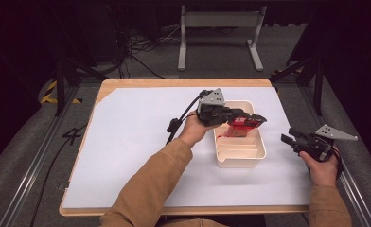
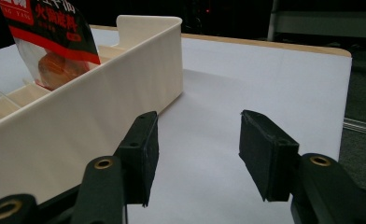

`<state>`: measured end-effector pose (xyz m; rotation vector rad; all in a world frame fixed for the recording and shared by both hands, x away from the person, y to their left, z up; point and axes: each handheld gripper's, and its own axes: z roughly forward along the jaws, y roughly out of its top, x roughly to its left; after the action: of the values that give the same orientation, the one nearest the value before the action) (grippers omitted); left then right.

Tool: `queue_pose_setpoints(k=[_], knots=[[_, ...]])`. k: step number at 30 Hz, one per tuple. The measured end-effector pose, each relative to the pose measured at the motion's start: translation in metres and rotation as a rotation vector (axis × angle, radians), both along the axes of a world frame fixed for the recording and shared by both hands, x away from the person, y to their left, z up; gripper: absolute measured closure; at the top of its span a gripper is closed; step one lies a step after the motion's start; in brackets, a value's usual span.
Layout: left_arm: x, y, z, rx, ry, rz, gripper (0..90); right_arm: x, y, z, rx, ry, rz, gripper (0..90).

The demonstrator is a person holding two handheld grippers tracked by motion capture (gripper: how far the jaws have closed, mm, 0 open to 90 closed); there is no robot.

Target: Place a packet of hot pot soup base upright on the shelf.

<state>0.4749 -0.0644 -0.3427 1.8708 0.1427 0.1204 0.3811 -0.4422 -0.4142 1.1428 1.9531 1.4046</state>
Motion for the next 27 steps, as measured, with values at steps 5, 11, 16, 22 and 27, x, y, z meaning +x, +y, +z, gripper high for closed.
queue_pose_setpoints(k=[5, 11, 16, 22, 27], knots=[[0.001, 0.004, -0.002, -0.004, 0.012, 0.002, 89.4, 0.002, 0.002, 0.000, -0.001, 0.002, 0.005, 47.2], [0.002, 0.010, -0.001, 0.013, 0.082, 0.021, 87.0, 0.004, 0.004, 0.001, -0.002, 0.000, 0.012, 46.6], [0.005, 0.017, -0.001, 0.004, 0.127, 0.016, 61.4, 0.006, 0.005, 0.003, 0.002, -0.003, 0.019, 46.0], [0.004, 0.020, 0.001, -0.003, 0.125, 0.027, 41.8, 0.008, 0.005, 0.004, 0.005, -0.006, 0.019, 45.3], [0.001, 0.025, 0.008, -0.021, 0.109, 0.039, 33.3, 0.010, 0.007, 0.005, 0.005, -0.004, 0.028, 44.6]])
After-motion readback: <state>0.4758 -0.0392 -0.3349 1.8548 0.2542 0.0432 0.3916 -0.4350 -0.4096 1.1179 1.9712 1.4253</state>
